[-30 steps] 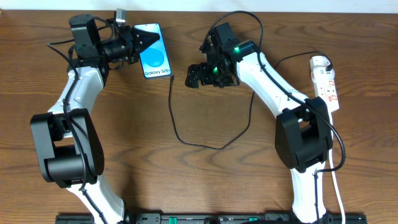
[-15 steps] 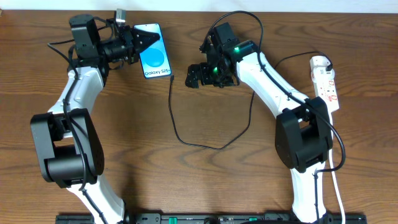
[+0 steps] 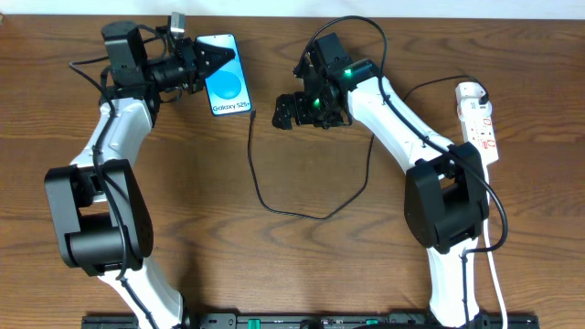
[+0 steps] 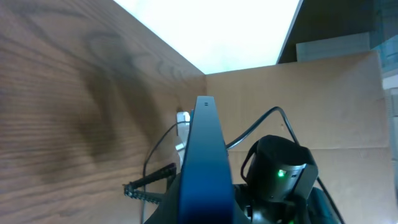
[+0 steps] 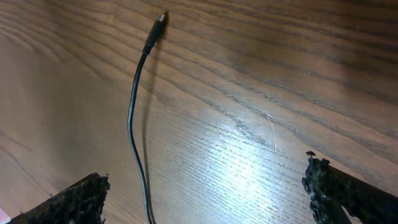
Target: Plug charger to phone and switch on socket
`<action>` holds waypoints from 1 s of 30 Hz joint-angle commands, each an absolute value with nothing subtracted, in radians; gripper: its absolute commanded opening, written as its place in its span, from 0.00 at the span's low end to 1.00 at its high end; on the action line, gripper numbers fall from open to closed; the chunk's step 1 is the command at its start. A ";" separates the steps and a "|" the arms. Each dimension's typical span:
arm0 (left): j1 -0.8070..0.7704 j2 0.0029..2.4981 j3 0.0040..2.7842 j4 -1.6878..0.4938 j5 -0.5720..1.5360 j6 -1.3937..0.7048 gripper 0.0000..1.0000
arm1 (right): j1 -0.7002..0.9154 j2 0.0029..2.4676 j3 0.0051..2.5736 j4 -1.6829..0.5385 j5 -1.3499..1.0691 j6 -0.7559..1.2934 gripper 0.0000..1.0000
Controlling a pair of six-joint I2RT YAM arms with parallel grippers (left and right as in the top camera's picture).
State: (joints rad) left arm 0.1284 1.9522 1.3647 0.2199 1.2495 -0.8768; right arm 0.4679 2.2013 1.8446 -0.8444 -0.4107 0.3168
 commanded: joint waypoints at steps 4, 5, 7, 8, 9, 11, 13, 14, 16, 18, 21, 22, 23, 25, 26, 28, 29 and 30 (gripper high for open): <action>0.189 1.942 1.375 0.224 1.238 -0.731 0.07 | 0.475 2.200 1.849 -0.846 -0.405 0.306 0.99; 0.202 1.945 1.375 0.217 1.242 -0.715 0.07 | 0.475 2.200 1.849 -0.845 -0.405 0.306 0.99; 0.221 1.947 1.372 0.208 1.254 -0.695 0.07 | 0.475 2.200 1.849 -0.846 -0.405 0.306 0.99; 0.229 1.947 1.369 0.202 1.262 -0.677 0.07 | 0.475 2.200 1.849 -0.846 -0.405 0.306 0.99; 0.236 1.947 1.365 0.193 1.270 -0.658 0.07 | 0.475 2.200 1.849 -0.846 -0.405 0.306 0.99; 0.247 1.947 1.360 0.154 1.272 -0.641 0.07 | 0.475 2.200 1.849 -0.846 -0.405 0.306 0.99; 0.255 1.947 1.358 0.102 1.272 -0.638 0.07 | 0.475 2.200 1.849 -0.846 -0.406 0.307 0.99; 0.258 1.947 1.358 -0.009 1.273 -0.640 0.08 | 0.475 2.200 1.849 -0.850 -0.438 0.329 0.99; 0.259 1.947 1.358 -0.115 1.276 -0.640 0.07 | 0.475 2.200 1.849 -0.822 -0.462 0.329 0.99; 0.259 1.947 1.358 -0.192 1.280 -0.639 0.07 | 0.474 2.200 1.849 -0.810 -0.493 0.329 0.99; 0.259 1.947 1.358 -0.224 1.361 -0.640 0.07 | 0.472 2.200 1.849 -0.806 -0.531 0.329 0.95; 0.259 1.947 1.358 -0.223 1.388 -0.640 0.07 | 0.472 2.200 1.849 -0.800 -0.535 0.338 0.91; 0.259 1.947 1.358 -0.223 1.410 -0.640 0.07 | 0.472 2.200 1.849 -0.788 -0.535 0.361 0.91; 0.259 1.947 1.358 -0.223 1.430 -0.640 0.07 | 0.473 2.203 1.849 -0.743 -0.565 0.398 0.89; 0.259 1.947 1.358 -0.223 1.430 -0.640 0.07 | 0.473 2.207 1.849 -0.711 -0.587 0.417 0.89; 0.259 1.947 1.358 -0.223 1.433 -0.640 0.07 | 0.473 2.224 1.849 -0.639 -0.622 0.472 0.89; 0.259 1.947 1.358 -0.223 1.432 -0.640 0.07 | 0.473 2.232 1.849 -0.605 -0.637 0.505 0.89; 0.259 1.947 1.358 -0.223 1.432 -0.640 0.07 | 0.473 2.247 1.849 -0.572 -0.648 0.540 0.88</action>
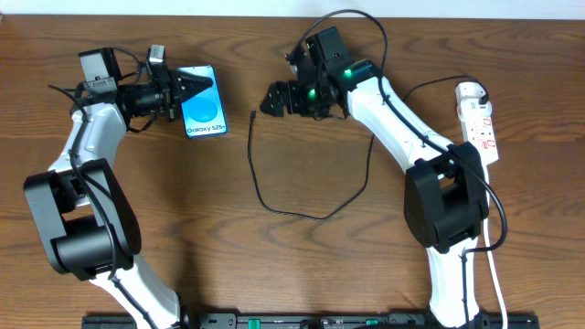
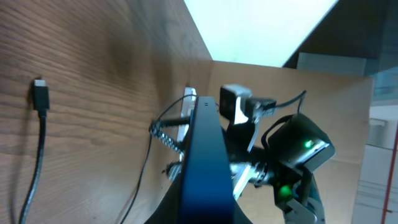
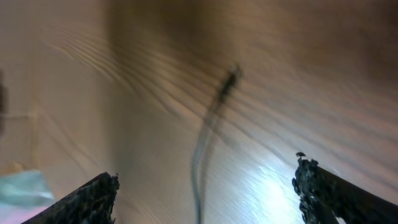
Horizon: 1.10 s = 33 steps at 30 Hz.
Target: Plug charger to phone and switch on socket
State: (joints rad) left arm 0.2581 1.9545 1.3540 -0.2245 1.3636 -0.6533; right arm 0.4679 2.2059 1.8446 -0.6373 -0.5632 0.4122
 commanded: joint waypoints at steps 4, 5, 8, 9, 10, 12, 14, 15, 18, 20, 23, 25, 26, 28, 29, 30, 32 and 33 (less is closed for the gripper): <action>0.265 1.947 1.358 -0.223 1.429 -0.648 0.07 | 0.469 2.307 1.849 -0.472 -0.720 0.654 0.81; 0.270 1.947 1.358 -0.223 1.425 -0.648 0.07 | 0.469 2.321 1.849 -0.459 -0.730 0.671 0.79; 0.291 1.947 1.358 -0.223 1.401 -0.660 0.07 | 0.469 2.366 1.849 -0.409 -0.756 0.710 0.77; 0.299 1.947 1.358 -0.223 1.397 -0.663 0.07 | 0.469 2.378 1.849 -0.389 -0.769 0.723 0.75; 0.307 1.947 1.358 -0.223 1.393 -0.664 0.07 | 0.469 2.391 1.849 -0.369 -0.774 0.741 0.73; 0.321 1.947 1.358 -0.223 1.381 -0.666 0.07 | 0.469 2.413 1.849 -0.335 -0.781 0.782 0.66; 0.331 1.947 1.358 -0.223 1.368 -0.666 0.07 | 0.470 2.435 1.849 -0.297 -0.794 0.820 0.60; 0.335 1.947 1.358 -0.223 1.364 -0.666 0.07 | 0.472 2.445 1.849 -0.283 -0.797 0.837 0.56; 0.337 1.947 1.358 -0.223 1.349 -0.666 0.07 | 0.481 2.472 1.849 -0.265 -0.797 0.879 0.51; 0.337 1.947 1.358 -0.223 1.348 -0.666 0.07 | 0.490 2.485 1.849 -0.249 -0.796 0.891 0.51; 0.337 1.947 1.358 -0.223 1.341 -0.666 0.07 | 0.499 2.495 1.849 -0.234 -0.788 0.929 0.50; 0.337 1.947 1.358 -0.223 1.338 -0.666 0.07 | 0.506 2.500 1.849 -0.223 -0.784 0.946 0.50; 0.337 1.947 1.358 -0.223 1.337 -0.665 0.07 | 0.510 2.503 1.849 -0.223 -0.773 0.952 0.50; 0.337 1.947 1.358 -0.223 1.334 -0.666 0.07 | 0.520 2.505 1.849 -0.223 -0.754 0.964 0.50; 0.337 1.947 1.358 -0.223 1.330 -0.666 0.07 | 0.525 2.506 1.849 -0.223 -0.746 0.972 0.50; 0.337 1.947 1.358 -0.223 1.330 -0.666 0.07 | 0.530 2.506 1.849 -0.223 -0.738 0.976 0.49; 0.337 1.947 1.358 -0.224 1.323 -0.666 0.07 | 0.538 2.506 1.849 -0.224 -0.715 0.988 0.45; 0.337 1.947 1.358 -0.223 1.322 -0.666 0.07 | 0.542 2.506 1.849 -0.226 -0.707 1.001 0.41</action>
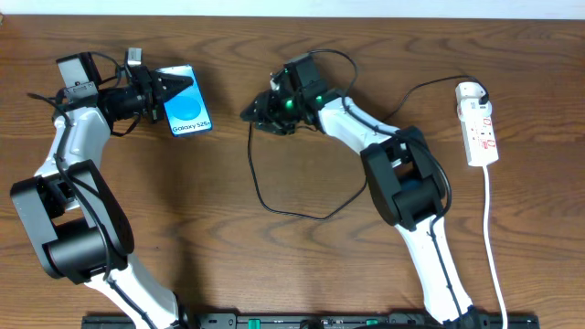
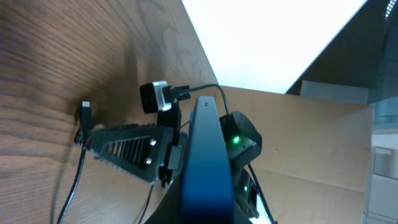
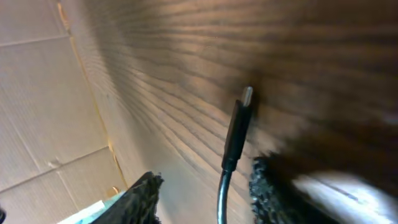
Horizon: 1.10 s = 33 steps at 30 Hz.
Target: Plug charger to phone and switch on socket
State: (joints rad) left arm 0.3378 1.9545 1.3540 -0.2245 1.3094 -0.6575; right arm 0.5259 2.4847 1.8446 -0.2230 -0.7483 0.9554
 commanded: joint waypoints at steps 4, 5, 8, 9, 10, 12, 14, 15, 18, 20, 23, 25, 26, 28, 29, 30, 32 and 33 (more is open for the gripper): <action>0.337 1.947 1.358 -0.224 1.324 -0.666 0.07 | 0.549 2.506 1.849 -0.226 -0.663 1.039 0.37; 0.337 1.947 1.358 -0.224 1.323 -0.666 0.07 | 0.549 2.506 1.849 -0.226 -0.658 1.042 0.37; 0.337 1.947 1.358 -0.224 1.323 -0.666 0.08 | 0.550 2.506 1.849 -0.225 -0.646 1.044 0.37; 0.337 1.947 1.358 -0.224 1.323 -0.666 0.07 | 0.550 2.506 1.849 -0.225 -0.641 1.044 0.36; 0.337 1.947 1.358 -0.224 1.323 -0.665 0.07 | 0.550 2.506 1.849 -0.225 -0.637 1.044 0.36; 0.337 1.947 1.358 -0.224 1.323 -0.666 0.07 | 0.550 2.507 1.849 -0.225 -0.625 1.048 0.36; 0.336 1.947 1.357 -0.224 1.323 -0.666 0.07 | 0.549 2.509 1.849 -0.224 -0.619 1.060 0.36; 0.336 1.947 1.358 -0.224 1.323 -0.666 0.07 | 0.549 2.512 1.849 -0.221 -0.619 1.062 0.35; 0.335 1.947 1.357 -0.224 1.323 -0.666 0.07 | 0.549 2.527 1.849 -0.211 -0.619 1.075 0.33; 0.335 1.947 1.358 -0.224 1.324 -0.665 0.07 | 0.549 2.543 1.849 -0.200 -0.631 1.085 0.33; 0.335 1.947 1.357 -0.224 1.324 -0.666 0.07 | 0.549 2.571 1.849 -0.171 -0.663 1.094 0.27; 0.335 1.947 1.357 -0.224 1.323 -0.666 0.07 | 0.548 2.579 1.849 -0.171 -0.673 1.096 0.20; 0.335 1.947 1.357 -0.224 1.324 -0.666 0.07 | 0.547 2.579 1.849 -0.172 -0.677 1.095 0.18; 0.335 1.947 1.357 -0.224 1.323 -0.666 0.07 | 0.546 2.579 1.849 -0.171 -0.688 1.091 0.13; 0.335 1.947 1.358 -0.224 1.323 -0.666 0.07 | 0.546 2.579 1.849 -0.172 -0.688 1.090 0.11; 0.335 1.947 1.358 -0.224 1.323 -0.665 0.07 | 0.547 2.579 1.849 -0.172 -0.692 1.080 0.08; 0.335 1.947 1.358 -0.224 1.323 -0.665 0.07 | 0.545 2.579 1.849 -0.173 -0.706 1.056 0.01; 0.335 1.947 1.357 -0.224 1.324 -0.665 0.07 | 0.541 2.579 1.849 -0.173 -0.718 1.036 0.01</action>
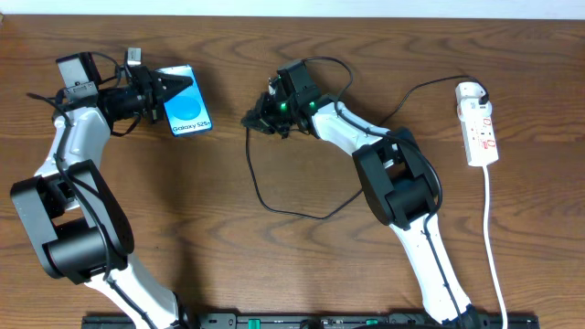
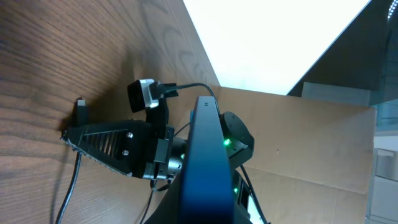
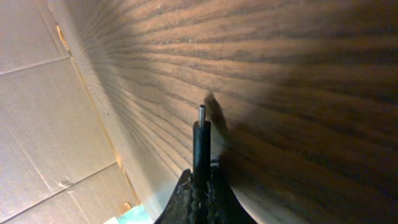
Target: Plug charger to phone and switch on socket
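Observation:
The phone point(image 1: 186, 114), with its blue screen facing up, is held at the back left, and my left gripper point(image 1: 164, 90) is shut on its far end. In the left wrist view the phone point(image 2: 205, 163) shows edge-on between the jaws. My right gripper point(image 1: 250, 119) is shut on the black charger plug point(image 3: 200, 135), whose metal tip points toward the phone and sits a short gap to its right. The charger cable point(image 1: 259, 187) loops across the table. The white socket strip point(image 1: 478, 123) lies at the far right.
The cable point(image 1: 366, 178) curves back up under my right arm toward the back of the table. The strip's white lead point(image 1: 494, 247) runs down the right edge. Brown cardboard walls point(image 3: 37, 124) stand behind the table.
My right gripper stood open around the plug and is now shut on it. The phone and my left gripper have not moved.
At first my left gripper held the phone near the back middle, and my right gripper was open to the right of the plug. Then the phone was further left and my right gripper nearer the plug. Later it straddled the plug, and now grips it.

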`<action>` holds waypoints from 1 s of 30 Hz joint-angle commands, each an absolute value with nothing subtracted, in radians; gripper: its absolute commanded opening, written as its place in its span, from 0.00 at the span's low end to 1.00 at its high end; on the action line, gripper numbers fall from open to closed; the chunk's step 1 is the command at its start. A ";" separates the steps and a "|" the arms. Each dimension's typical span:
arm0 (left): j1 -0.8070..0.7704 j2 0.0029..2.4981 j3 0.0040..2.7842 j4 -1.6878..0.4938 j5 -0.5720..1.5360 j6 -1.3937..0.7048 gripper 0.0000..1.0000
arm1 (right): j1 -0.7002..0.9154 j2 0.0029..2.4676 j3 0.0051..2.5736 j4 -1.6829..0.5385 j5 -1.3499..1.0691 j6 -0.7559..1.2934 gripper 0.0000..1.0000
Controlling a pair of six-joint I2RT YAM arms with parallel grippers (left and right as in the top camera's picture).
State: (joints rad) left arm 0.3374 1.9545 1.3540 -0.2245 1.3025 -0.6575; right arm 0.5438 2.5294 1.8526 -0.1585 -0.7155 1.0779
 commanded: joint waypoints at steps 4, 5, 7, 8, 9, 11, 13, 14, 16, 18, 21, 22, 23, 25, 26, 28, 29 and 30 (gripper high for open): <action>0.335 1.947 1.357 -0.224 1.324 -0.666 0.07 | 0.514 2.579 1.849 -0.216 -0.757 0.941 0.01; 0.335 1.947 1.358 -0.224 1.324 -0.666 0.07 | 0.502 2.579 1.849 -0.199 -0.818 0.894 0.01; 0.335 1.947 1.358 -0.224 1.324 -0.666 0.07 | 0.480 2.570 1.850 -0.163 -0.938 0.818 0.01; 0.335 1.947 1.358 -0.223 1.324 -0.666 0.08 | 0.469 2.557 1.850 -0.166 -0.970 0.783 0.01; 0.335 1.947 1.358 -0.223 1.324 -0.666 0.07 | 0.460 2.541 1.850 -0.174 -0.995 0.735 0.01; 0.335 1.947 1.358 -0.223 1.329 -0.666 0.07 | 0.445 2.492 1.850 -0.226 -1.043 0.623 0.01; 0.335 1.947 1.358 -0.205 1.357 -0.666 0.07 | 0.442 2.439 1.850 -0.305 -1.075 0.504 0.01; 0.335 1.947 1.358 -0.183 1.381 -0.667 0.07 | 0.442 2.410 1.850 -0.348 -1.090 0.447 0.01; 0.334 1.947 1.358 -0.122 1.430 -0.680 0.07 | 0.451 2.354 1.850 -0.446 -1.118 0.340 0.01; 0.334 1.947 1.358 -0.058 1.460 -0.724 0.07 | 0.461 2.300 1.850 -0.541 -1.135 0.251 0.01; 0.334 1.946 1.358 0.028 1.462 -0.813 0.07 | 0.480 2.226 1.850 -0.656 -1.155 0.138 0.01; 0.334 1.947 1.358 0.066 1.463 -0.852 0.07 | 0.487 2.207 1.849 -0.678 -1.156 0.117 0.01; 0.334 1.947 1.358 0.107 1.463 -0.892 0.07 | 0.494 2.184 1.850 -0.700 -1.159 0.102 0.01; 0.334 1.946 1.358 0.211 1.463 -0.992 0.07 | 0.506 2.150 1.850 -0.719 -1.164 0.103 0.01; 0.334 1.946 1.358 0.271 1.462 -1.047 0.07 | 0.513 2.140 1.850 -0.718 -1.179 0.103 0.01; 0.334 1.946 1.358 0.415 1.461 -1.171 0.07 | 0.526 2.130 1.850 -0.717 -1.234 0.104 0.01; 0.334 1.946 1.358 0.498 1.456 -1.241 0.07 | 0.533 2.129 1.850 -0.719 -1.261 0.105 0.01; 0.334 1.946 1.358 0.594 1.447 -1.327 0.07 | 0.543 2.129 1.849 -0.719 -1.275 0.127 0.01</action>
State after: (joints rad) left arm 0.3367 1.9549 1.3449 0.4591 1.4189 -1.0466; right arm 0.5240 2.1223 1.8465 -0.7124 -1.1835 0.1547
